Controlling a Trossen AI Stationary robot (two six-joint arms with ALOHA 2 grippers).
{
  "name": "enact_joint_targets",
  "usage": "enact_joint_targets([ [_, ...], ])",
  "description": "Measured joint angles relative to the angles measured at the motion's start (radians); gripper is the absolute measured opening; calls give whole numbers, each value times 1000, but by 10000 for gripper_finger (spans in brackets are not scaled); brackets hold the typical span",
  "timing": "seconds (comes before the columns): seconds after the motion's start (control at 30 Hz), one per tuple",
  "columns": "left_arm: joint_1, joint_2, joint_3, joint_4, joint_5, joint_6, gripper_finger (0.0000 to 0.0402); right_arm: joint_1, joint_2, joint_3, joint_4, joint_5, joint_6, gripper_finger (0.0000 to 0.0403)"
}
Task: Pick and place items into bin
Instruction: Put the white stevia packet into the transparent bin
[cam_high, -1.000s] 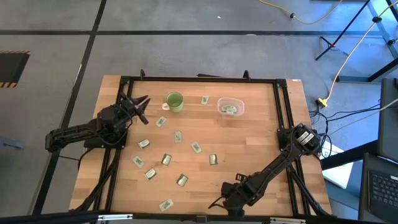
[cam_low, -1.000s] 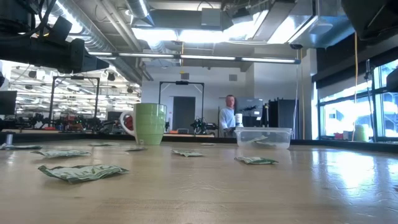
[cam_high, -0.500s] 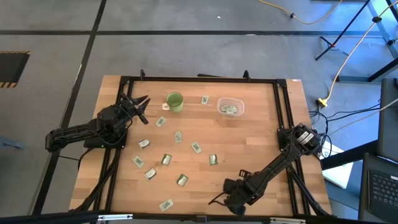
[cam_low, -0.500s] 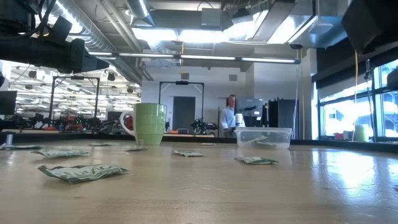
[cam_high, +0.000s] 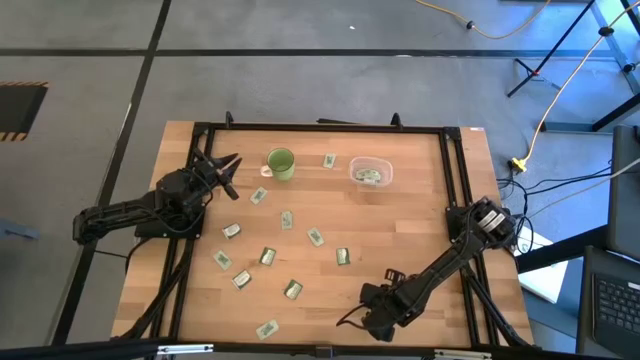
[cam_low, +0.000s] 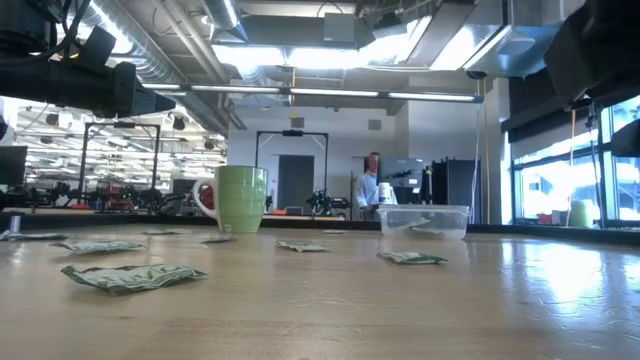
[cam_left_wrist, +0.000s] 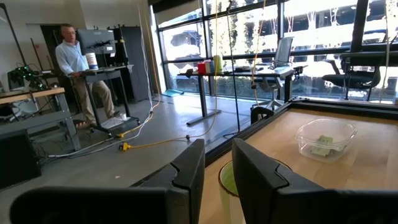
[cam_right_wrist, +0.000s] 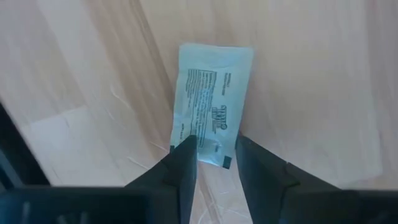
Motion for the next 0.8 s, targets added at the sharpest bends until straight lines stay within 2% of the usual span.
enact_joint_targets([
  [0.17, 0, 0, 0, 0, 0, 0, 77, 0, -1, -7, 2, 0, -1, 106],
  [0.53, 0, 0, 0, 0, 0, 0, 77, 0, 3, 7, -26, 0, -2, 28],
  [0.67, 0, 0, 0, 0, 0, 0, 77, -2, 6, 68, -151, -13, -7, 8],
  [0.8, 0, 0, 0, 0, 0, 0, 77, -43, -17, 156, -338, 10, -39, 4],
])
